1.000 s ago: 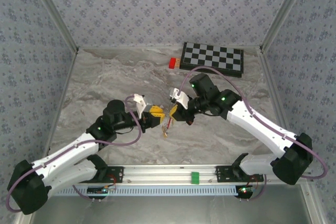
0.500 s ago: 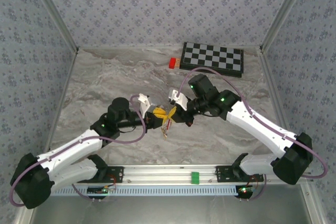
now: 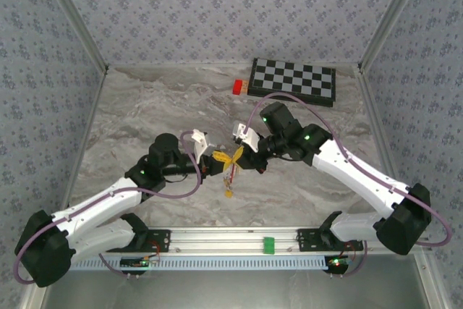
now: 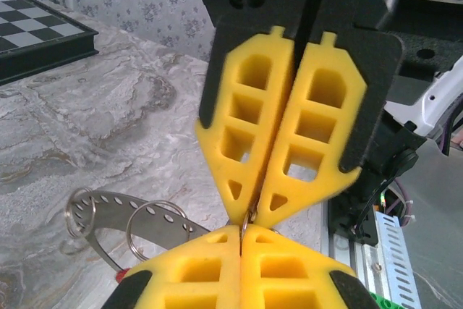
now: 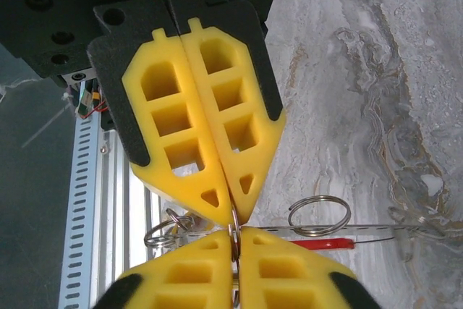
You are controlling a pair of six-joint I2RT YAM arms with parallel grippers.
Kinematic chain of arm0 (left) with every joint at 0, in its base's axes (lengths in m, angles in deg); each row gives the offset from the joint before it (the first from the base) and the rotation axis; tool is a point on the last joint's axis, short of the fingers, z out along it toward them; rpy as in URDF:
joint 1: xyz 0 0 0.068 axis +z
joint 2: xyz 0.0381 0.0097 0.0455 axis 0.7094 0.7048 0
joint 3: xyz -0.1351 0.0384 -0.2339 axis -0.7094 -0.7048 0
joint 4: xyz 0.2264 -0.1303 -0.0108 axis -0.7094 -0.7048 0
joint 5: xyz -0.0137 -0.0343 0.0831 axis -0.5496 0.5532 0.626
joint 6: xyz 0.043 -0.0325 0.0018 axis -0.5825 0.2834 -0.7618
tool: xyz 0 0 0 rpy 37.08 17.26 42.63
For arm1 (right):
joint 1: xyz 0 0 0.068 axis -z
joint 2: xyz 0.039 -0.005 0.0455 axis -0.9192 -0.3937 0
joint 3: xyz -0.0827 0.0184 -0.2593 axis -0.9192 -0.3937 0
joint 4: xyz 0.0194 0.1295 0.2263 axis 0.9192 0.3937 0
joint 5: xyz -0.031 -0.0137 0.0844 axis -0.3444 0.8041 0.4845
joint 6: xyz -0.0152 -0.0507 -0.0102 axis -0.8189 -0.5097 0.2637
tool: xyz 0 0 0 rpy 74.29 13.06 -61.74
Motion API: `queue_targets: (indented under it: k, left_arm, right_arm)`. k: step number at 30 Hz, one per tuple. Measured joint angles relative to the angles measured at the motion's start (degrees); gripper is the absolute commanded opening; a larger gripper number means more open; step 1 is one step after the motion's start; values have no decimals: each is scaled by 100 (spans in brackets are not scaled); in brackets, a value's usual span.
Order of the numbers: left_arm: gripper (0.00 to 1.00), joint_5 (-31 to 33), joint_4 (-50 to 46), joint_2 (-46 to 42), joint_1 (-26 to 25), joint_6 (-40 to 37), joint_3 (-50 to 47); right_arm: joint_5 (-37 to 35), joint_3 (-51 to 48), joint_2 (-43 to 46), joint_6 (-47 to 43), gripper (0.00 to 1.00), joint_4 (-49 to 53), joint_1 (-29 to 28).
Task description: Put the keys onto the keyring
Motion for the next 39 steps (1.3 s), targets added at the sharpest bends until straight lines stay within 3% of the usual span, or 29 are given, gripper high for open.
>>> queue_targets:
  k: [2, 12, 21, 29, 39]
  left_arm:
    - [0, 4, 46, 2, -4, 46, -2]
    - [0, 240, 1023, 2, -4, 498, -114]
    - [0, 433, 1873, 151, -81, 951, -175]
    - [0, 533, 2166, 227, -227, 1080, -175]
    - [0, 739, 2354, 247, -282, 1187, -175]
  right_arm:
    - [2, -98, 90, 46, 21, -118, 11]
    - [249, -1567, 1438, 1130, 25, -1969, 682]
    - [348, -2361, 1834, 2238, 27, -3792, 769]
    - [457, -2387, 1768, 2618, 23, -4542, 769]
    - [514, -2651, 1762, 2739, 20, -4739, 787]
